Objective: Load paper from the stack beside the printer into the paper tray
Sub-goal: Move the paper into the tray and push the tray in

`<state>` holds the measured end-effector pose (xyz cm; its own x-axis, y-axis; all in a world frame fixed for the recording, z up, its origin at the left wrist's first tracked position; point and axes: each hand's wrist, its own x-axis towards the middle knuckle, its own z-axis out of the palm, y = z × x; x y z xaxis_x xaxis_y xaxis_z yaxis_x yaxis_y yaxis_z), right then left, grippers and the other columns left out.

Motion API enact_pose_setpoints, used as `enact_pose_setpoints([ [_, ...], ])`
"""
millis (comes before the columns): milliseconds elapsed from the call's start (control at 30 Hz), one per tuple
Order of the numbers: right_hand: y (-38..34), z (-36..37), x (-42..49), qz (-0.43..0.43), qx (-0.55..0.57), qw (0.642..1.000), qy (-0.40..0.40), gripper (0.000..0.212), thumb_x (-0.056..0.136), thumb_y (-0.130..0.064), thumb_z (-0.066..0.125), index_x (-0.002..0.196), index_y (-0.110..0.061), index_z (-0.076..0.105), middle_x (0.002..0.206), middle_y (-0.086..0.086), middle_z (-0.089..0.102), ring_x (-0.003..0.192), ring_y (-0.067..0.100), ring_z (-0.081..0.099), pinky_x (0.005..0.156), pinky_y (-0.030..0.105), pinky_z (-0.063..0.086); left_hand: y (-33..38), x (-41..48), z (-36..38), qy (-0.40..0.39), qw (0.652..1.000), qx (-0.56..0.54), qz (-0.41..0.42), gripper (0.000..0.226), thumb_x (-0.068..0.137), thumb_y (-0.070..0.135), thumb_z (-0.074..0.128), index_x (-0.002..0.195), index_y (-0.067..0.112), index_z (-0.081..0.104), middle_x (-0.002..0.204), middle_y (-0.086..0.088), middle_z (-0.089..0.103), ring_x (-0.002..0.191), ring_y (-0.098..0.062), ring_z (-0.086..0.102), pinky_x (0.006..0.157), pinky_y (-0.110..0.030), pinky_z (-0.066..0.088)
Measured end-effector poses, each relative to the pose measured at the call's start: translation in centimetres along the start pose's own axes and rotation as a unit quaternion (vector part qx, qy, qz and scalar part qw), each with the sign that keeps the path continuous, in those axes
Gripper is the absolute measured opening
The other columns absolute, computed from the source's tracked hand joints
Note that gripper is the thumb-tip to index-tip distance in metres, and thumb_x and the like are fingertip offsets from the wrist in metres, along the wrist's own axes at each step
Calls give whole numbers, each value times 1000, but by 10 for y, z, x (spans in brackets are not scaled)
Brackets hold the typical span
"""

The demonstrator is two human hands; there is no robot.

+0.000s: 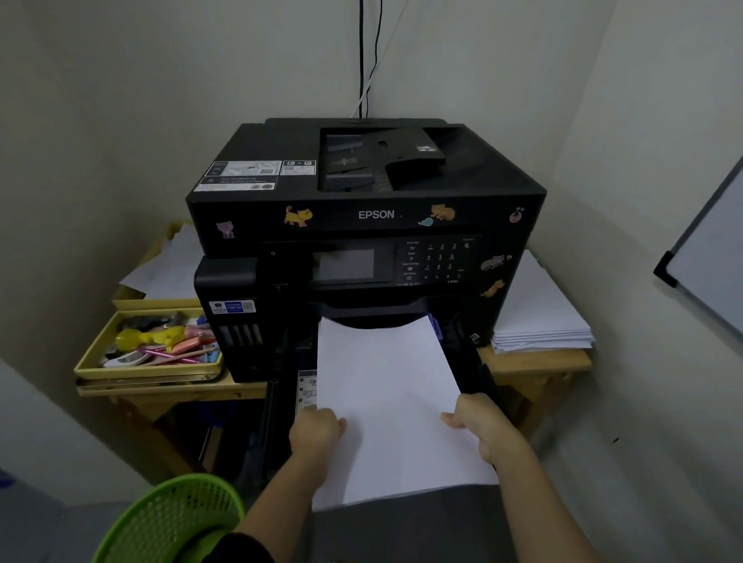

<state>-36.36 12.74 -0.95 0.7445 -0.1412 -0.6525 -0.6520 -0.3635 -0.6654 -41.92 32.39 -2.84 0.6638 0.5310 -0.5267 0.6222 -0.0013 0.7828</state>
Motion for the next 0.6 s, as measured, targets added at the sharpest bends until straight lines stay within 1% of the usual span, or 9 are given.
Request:
enact_pose_setpoints([
  [67, 1, 2, 7, -9, 5, 1000, -2, 45, 90, -4, 53, 132, 7, 42, 129, 18, 51, 119, 33, 45, 90, 35, 35, 4, 5, -5, 13, 999, 33, -26, 35, 97, 18, 46, 120, -7, 54, 128, -21, 54, 116, -32, 55, 86, -32, 49],
  [100, 0, 2, 5, -7, 2, 1000, -3, 45, 90, -4, 53, 132, 7, 42, 130, 18, 50, 119, 33, 45, 92, 35, 35, 7, 5, -6, 6, 998, 44, -36, 38, 99, 24, 43, 120, -6, 54, 129, -19, 53, 115, -30, 55, 89, -30, 48],
  [167, -1, 4, 5, -8, 4, 1000, -14, 43, 89, -3, 54, 130, 6, 44, 127, 18, 52, 111, 32, 47, 93, 37, 36, 8, 8, -6, -13, 998, 33, -49, 38, 99, 24, 44, 117, -6, 55, 128, -18, 52, 110, -27, 55, 85, -29, 46],
  [233, -3, 4, 8, -9, 20, 1000, -15, 42, 88, -2, 56, 128, 6, 46, 120, 16, 53, 100, 28, 46, 88, 36, 36, 7, 15, -7, -15, 997, 75, -18, 34, 97, 18, 47, 118, -8, 53, 122, -17, 54, 93, -24, 54, 78, -28, 46],
  [333, -3, 7, 10, -13, 39, 999, -6, 40, 87, 2, 56, 125, 8, 46, 108, 13, 54, 92, 25, 42, 85, 34, 33, 9, 14, -6, -18, 999, -32, -23, 34, 92, 1, 49, 123, -13, 49, 84, -9, 57, 64, -15, 51, 57, -22, 47],
  [367, -3, 7, 10, -13, 43, 999, 0, 37, 87, 3, 54, 123, 8, 47, 98, 11, 54, 87, 22, 43, 84, 34, 33, 8, 16, -8, -17, 999, -39, -30, 34, 91, 0, 50, 123, -13, 49, 80, -8, 56, 63, -15, 50, 56, -22, 45],
  [467, 0, 9, 9, -28, 64, 998, 6, 22, 89, 6, 48, 108, -3, 54, 76, -1, 51, 67, 12, 43, 75, 25, 39, 5, 15, -8, -2, 1000, 12, -23, 35, 92, 10, 56, 122, -8, 50, 107, -17, 60, 72, -18, 50, 60, -24, 42],
  [533, 0, 11, 9, -40, 72, 997, 7, 18, 89, 7, 48, 95, -9, 55, 80, -1, 57, 66, 10, 46, 55, 22, 37, 5, 14, -9, -12, 1000, -5, -13, 34, 90, 7, 58, 120, -7, 52, 98, -14, 58, 69, -17, 51, 60, -23, 44],
  [600, -5, 12, 10, -36, 71, 997, 19, 12, 89, 4, 50, 88, -8, 50, 74, -1, 53, 64, 11, 44, 54, 24, 35, 4, 17, -9, -15, 1000, -9, -1, 35, 86, 1, 58, 119, -10, 53, 84, -10, 55, 70, -19, 53, 70, -28, 48],
])
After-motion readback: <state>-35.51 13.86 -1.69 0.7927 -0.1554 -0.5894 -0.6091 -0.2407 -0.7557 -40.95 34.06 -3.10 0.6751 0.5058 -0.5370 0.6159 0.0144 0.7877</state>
